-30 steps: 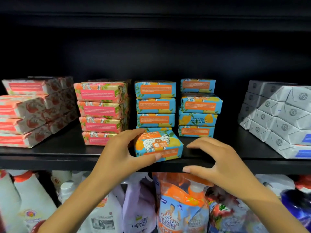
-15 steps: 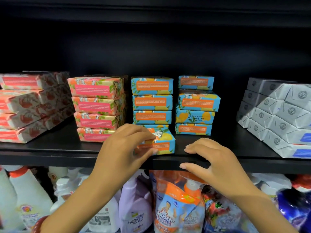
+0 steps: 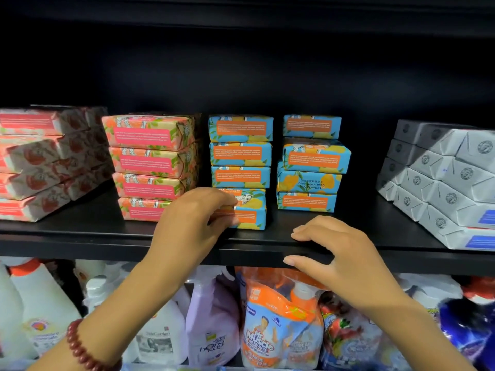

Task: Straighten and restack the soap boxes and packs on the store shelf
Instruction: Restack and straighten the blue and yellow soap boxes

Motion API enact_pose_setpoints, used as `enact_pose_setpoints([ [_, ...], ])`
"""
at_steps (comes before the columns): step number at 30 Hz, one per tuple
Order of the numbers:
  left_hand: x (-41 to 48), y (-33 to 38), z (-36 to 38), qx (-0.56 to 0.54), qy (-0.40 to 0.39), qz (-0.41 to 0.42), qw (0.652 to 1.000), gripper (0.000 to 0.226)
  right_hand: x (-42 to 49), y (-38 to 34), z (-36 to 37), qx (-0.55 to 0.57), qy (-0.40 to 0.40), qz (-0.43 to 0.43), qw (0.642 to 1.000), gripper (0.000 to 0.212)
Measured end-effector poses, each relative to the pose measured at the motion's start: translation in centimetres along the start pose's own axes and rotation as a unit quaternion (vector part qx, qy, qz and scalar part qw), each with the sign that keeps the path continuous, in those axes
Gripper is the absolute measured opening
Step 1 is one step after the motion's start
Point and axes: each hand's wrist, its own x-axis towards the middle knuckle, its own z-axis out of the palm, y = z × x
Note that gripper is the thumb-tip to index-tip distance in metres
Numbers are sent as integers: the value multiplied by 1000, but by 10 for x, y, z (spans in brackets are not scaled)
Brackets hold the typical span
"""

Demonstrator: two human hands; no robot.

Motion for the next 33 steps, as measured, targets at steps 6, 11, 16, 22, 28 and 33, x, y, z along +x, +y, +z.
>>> enact_pose_setpoints([
  [6,4,4,5,36,-1,-22,999,30,0,0,0,-2,1,-5,1000,40],
  [11,1,4,6,69,18,6,997,34,4,-4,-11,50,5,-6,999,40],
  [16,-15,13,9,-58,78,28,995,30,35,10,-37,-29,195,-50,979,29],
  [22,-24,19,18,-31,30,76,996,31,74,36,-39,-116,96,18,988,58],
  [28,-23,19,14,-43,8,35,998,33,73,29,-30,-179,182,-21,967,44],
  [33,-19,22,4,-198,6,-82,977,35,49,17,-32,-194,256,-124,939,30],
])
